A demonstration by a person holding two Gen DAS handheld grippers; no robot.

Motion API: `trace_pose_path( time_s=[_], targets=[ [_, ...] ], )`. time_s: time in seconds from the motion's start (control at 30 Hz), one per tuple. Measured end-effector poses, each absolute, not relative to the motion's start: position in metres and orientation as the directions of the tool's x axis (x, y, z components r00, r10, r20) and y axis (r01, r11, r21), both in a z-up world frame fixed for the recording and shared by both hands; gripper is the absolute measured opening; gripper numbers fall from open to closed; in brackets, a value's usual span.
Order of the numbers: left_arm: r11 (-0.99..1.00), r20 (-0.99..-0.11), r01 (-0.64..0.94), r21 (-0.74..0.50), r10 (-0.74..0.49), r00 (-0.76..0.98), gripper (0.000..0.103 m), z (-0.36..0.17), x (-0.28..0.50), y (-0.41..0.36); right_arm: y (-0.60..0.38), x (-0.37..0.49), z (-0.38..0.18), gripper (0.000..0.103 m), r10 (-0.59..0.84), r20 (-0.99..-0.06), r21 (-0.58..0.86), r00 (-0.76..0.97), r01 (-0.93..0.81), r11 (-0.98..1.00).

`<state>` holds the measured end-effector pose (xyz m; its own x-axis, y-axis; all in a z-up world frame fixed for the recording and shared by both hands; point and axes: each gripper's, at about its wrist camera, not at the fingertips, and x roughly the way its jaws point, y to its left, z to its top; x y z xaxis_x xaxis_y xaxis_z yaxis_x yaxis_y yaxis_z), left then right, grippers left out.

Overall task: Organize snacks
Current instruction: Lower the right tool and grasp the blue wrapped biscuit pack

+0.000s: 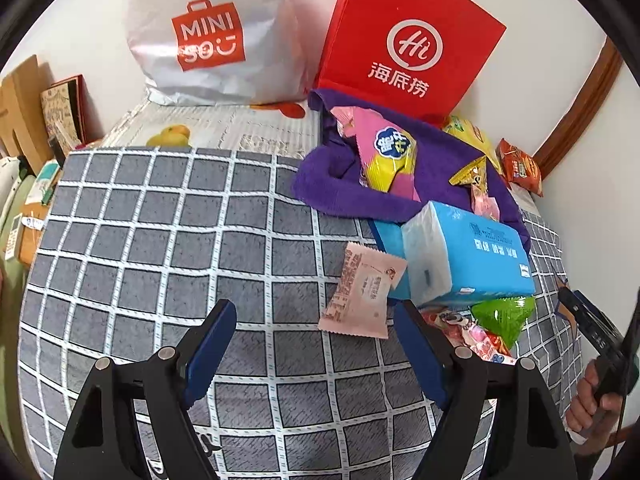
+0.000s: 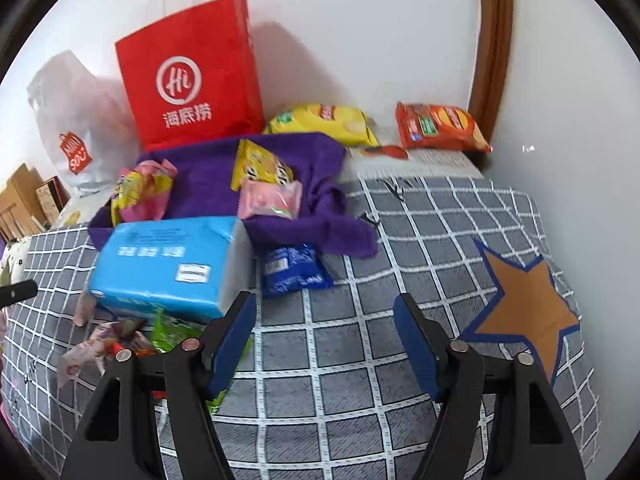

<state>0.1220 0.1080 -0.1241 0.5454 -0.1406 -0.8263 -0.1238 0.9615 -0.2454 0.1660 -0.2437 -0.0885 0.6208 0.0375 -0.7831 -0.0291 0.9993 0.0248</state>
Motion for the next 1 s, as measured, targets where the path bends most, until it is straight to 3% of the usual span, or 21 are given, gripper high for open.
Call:
trace_pose_path(
  time_s=[0.47,0.87,0.93,0.97,1.0],
  targets=[
    [0.953,-0.829,-0.128,-0.273,-0.166,0.534,0.079,-0.133,0.147,0.107,-0.240,0.236,-0.136,0.063,0.132,-0.829,0.069,0.543,-0.136,0.988],
    [0.952,-0.837,-0.115,-0.283,-0.186,0.515,0.079,-0.140,0.157,0.110,-0.241,0.259,-0.159,0.066,0.281,-0.843,0.206,0.460,-0.207,0.957],
    [0.951,-0.834,-0.111,-0.288,-0.192,0.517,0.079,-0.139,0.156,0.109,-0.240,0.258,-0.157,0.049,0.288,-0.844,0.205,0.451,-0.225,0.953],
    [0.950,-0.833,-0.110,-0.291,-0.196,0.517,0.079,-0.138,0.155,0.109,-0.239,0.256,-0.156,0.031,0.317,-0.842,0.227,0.438,-0.245,0.943],
    [0.949,-0.831,-0.109,-0.296,-0.200,0.518,0.079,-0.138,0.154,0.109,-0.238,0.254,-0.155,0.029,0.334,-0.838,0.243,0.431,-0.254,0.936]
  ],
)
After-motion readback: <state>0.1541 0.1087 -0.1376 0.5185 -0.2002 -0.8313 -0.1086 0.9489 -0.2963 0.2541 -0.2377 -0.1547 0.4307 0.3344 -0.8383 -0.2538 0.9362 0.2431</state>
